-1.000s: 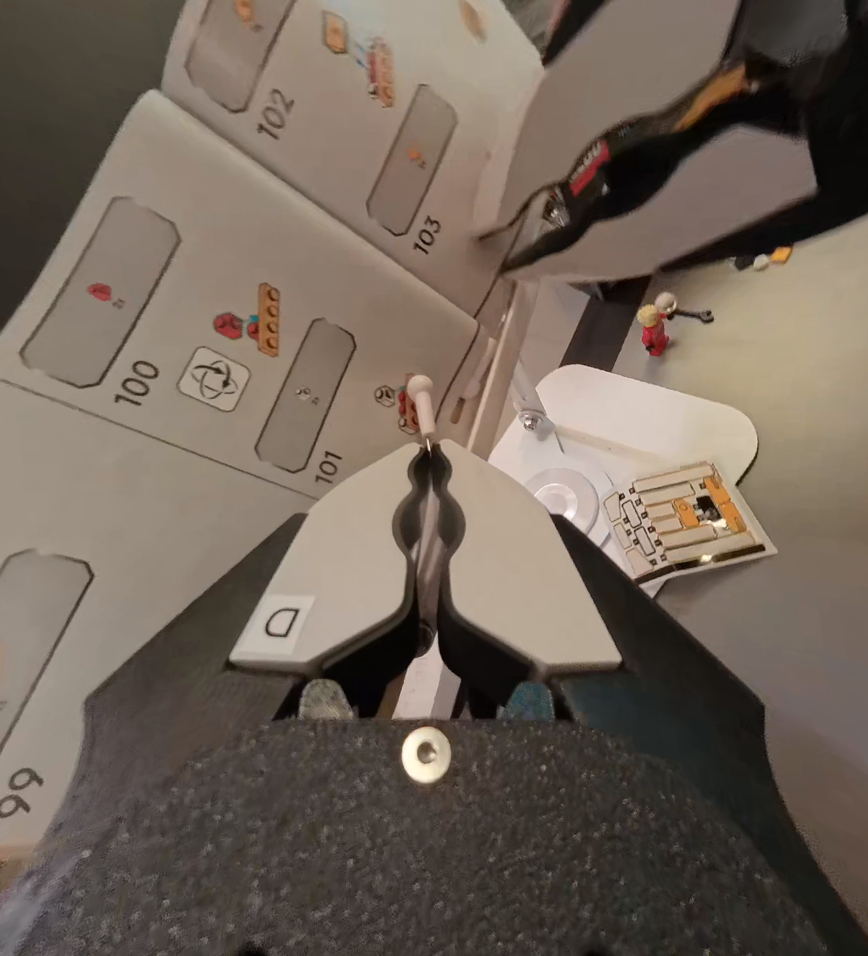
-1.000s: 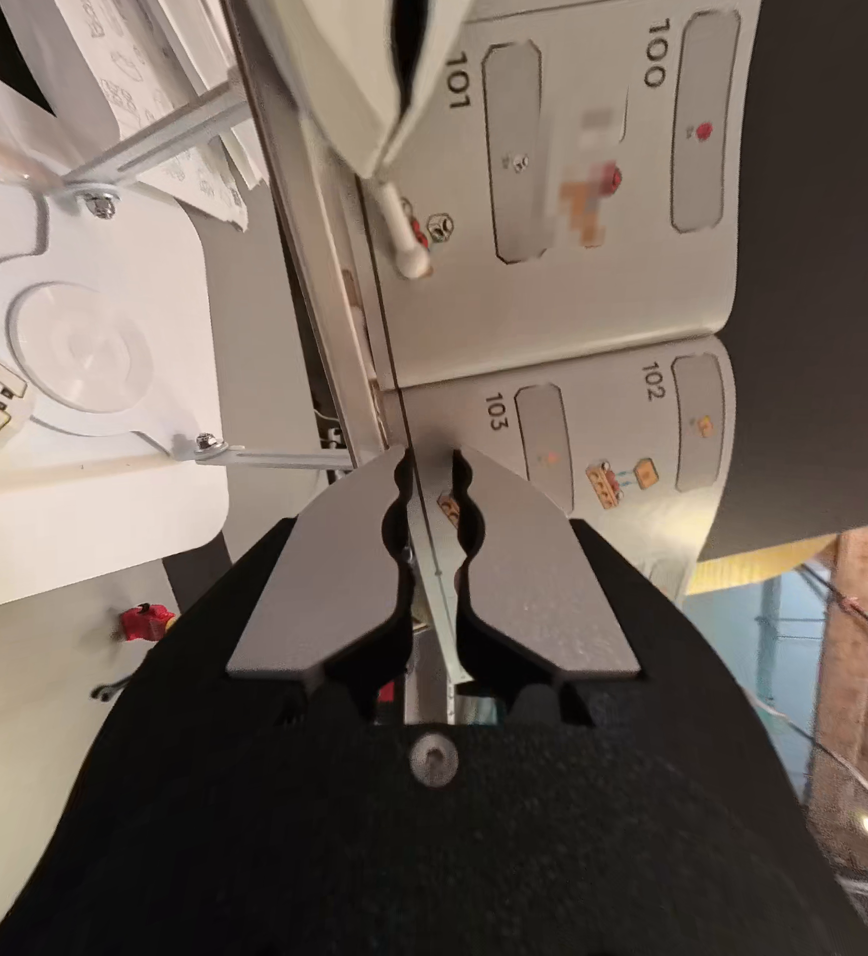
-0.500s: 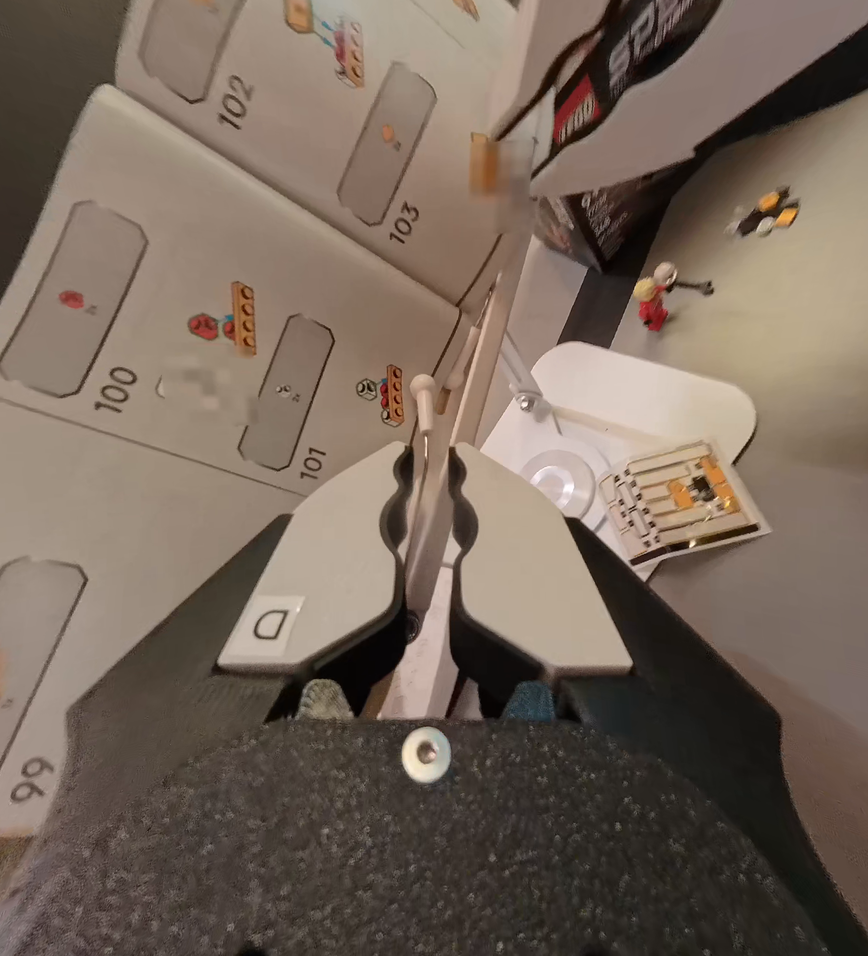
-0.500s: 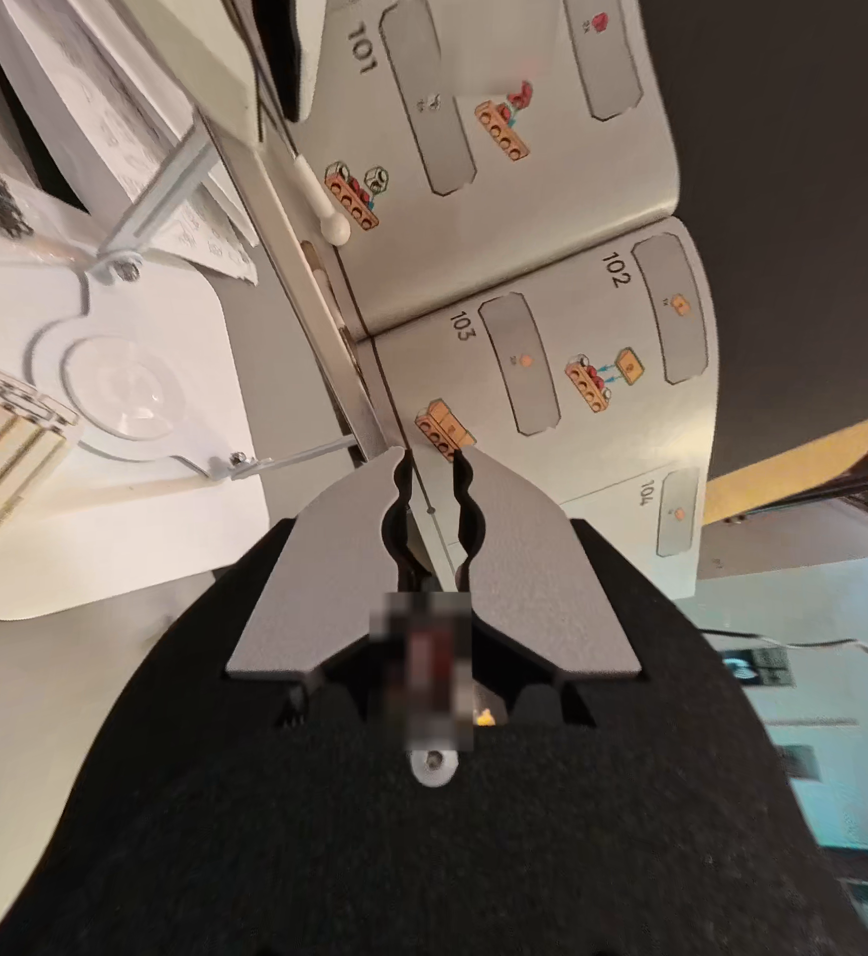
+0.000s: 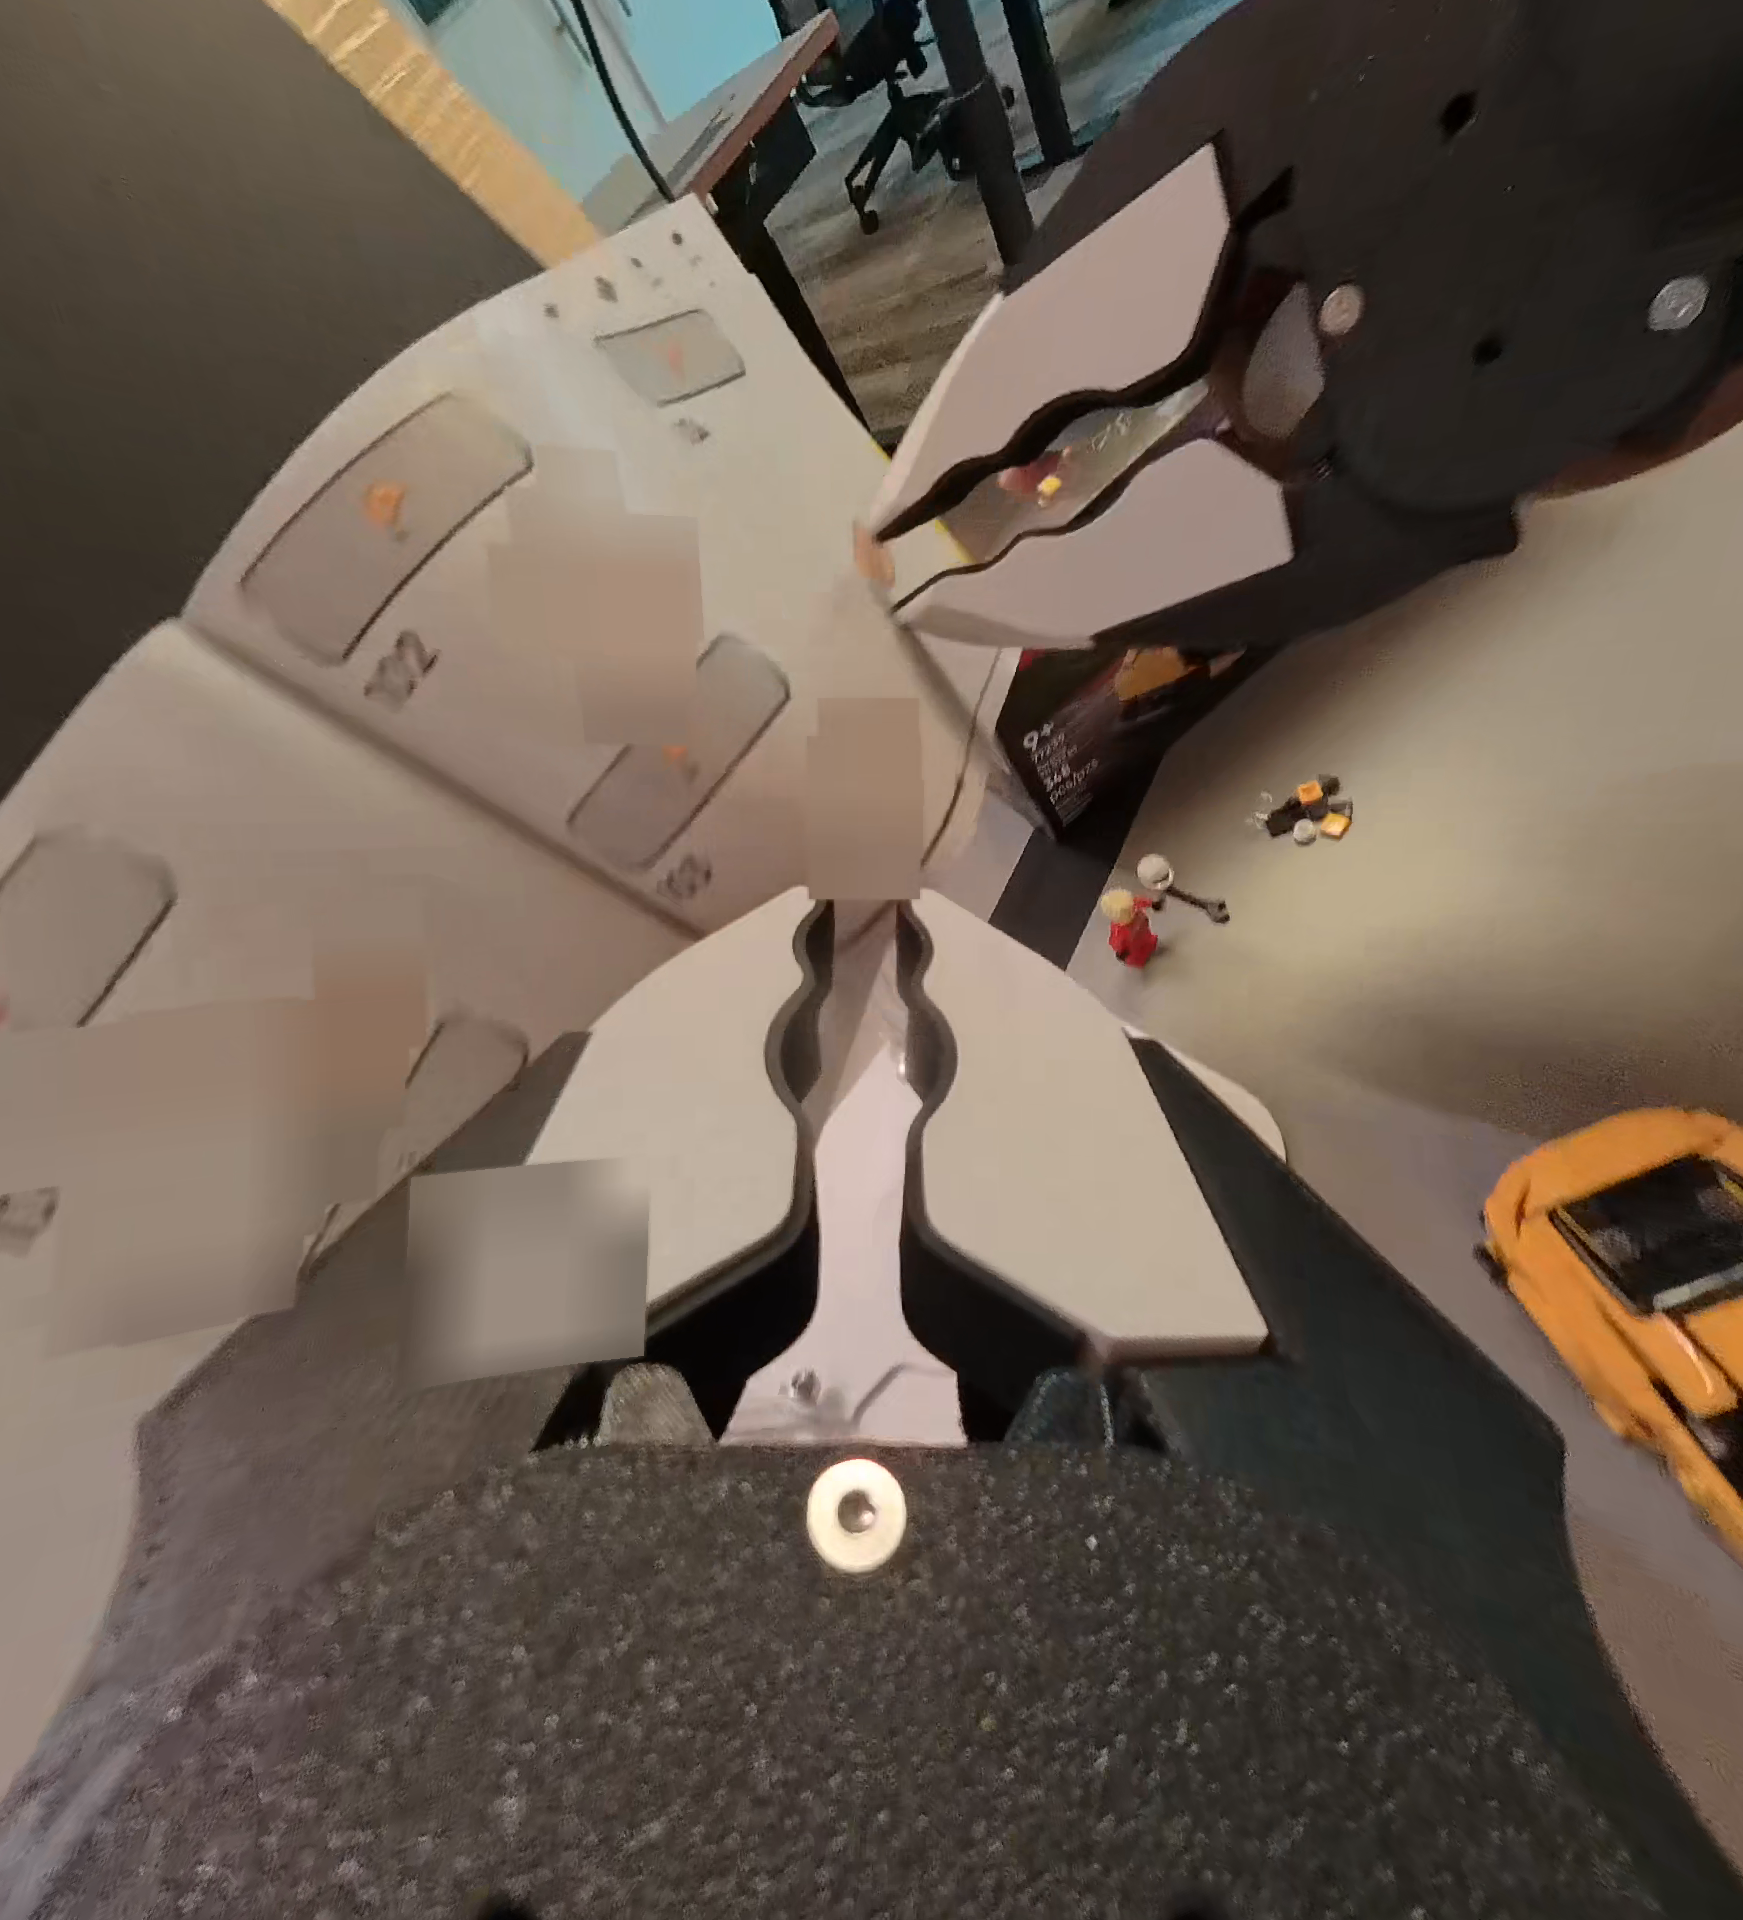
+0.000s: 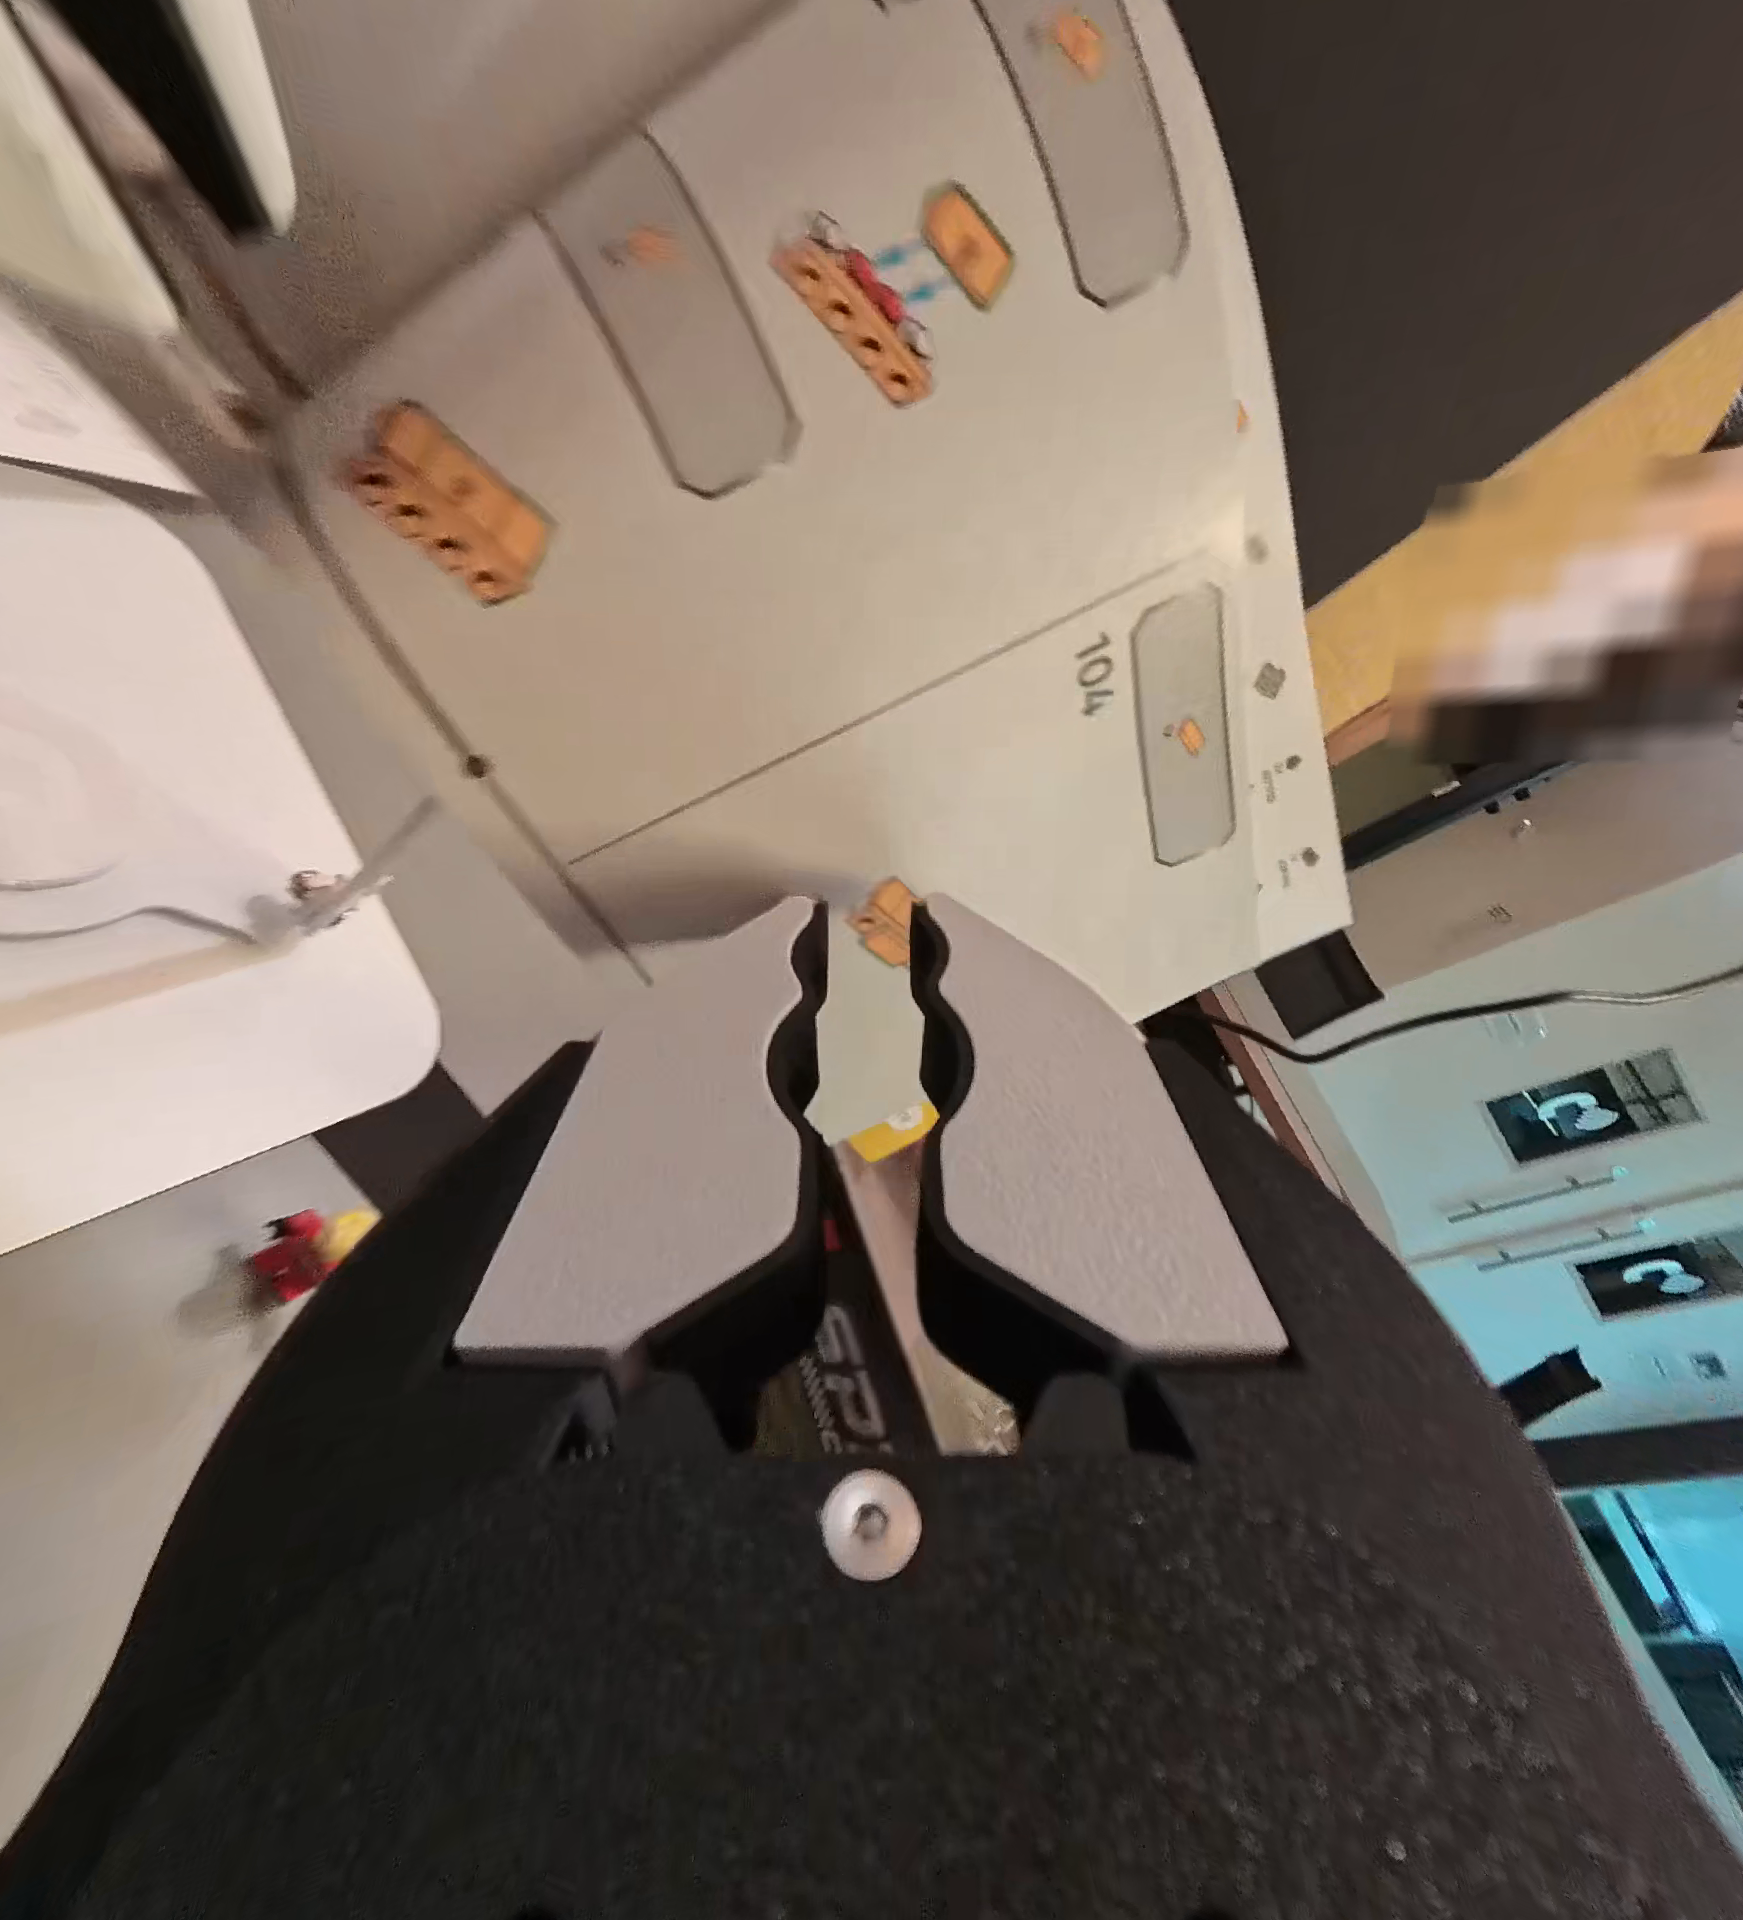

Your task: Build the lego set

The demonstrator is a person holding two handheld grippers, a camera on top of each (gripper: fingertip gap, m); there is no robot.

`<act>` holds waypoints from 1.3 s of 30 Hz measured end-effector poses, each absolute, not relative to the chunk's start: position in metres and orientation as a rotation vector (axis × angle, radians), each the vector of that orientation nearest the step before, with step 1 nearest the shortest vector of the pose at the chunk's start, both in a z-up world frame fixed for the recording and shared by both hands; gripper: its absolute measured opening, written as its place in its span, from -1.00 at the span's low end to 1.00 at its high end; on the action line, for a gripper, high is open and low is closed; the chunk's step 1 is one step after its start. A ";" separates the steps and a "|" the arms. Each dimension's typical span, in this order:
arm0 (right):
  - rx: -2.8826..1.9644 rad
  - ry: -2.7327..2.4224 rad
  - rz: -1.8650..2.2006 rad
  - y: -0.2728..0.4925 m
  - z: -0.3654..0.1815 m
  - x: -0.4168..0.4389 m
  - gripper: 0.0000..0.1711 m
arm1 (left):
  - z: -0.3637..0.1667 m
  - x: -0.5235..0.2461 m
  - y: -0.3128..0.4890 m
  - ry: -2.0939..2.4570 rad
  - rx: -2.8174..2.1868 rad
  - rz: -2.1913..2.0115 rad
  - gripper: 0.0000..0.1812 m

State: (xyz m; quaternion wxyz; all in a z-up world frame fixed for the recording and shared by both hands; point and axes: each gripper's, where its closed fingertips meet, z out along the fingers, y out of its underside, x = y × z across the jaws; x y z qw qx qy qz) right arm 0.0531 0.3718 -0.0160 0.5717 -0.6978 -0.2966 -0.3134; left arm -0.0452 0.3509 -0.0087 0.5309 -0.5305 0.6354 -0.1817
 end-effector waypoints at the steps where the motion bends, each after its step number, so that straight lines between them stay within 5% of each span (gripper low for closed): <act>1: -1.643 -0.682 -0.743 0.377 -0.013 0.059 -0.83 | -0.007 -0.034 0.352 1.519 -1.277 -0.432 -0.88; 5: -1.681 -0.565 -0.616 0.389 0.001 0.081 -0.82 | -0.009 -0.010 0.375 1.523 -1.360 -0.264 -0.95; 11: -1.784 -0.336 0.006 0.396 0.015 0.115 -0.09 | -0.009 -0.003 0.383 1.495 -1.404 -0.210 -1.00; 16: -1.883 -0.486 0.517 0.408 0.001 0.089 0.10 | -0.010 -0.003 0.383 1.490 -1.392 -0.194 -1.00; 21: -1.806 -0.576 0.828 0.397 0.010 0.064 -0.51 | -0.010 -0.005 0.383 1.496 -1.389 -0.190 -1.00; 26: -1.763 -0.588 0.784 0.368 0.009 0.061 -0.77 | -0.012 -0.005 0.376 1.515 -1.392 -0.223 -1.00; 39: -1.768 -0.523 0.616 0.375 0.012 0.076 -0.54 | -0.013 0.000 0.378 1.494 -1.384 -0.222 -1.00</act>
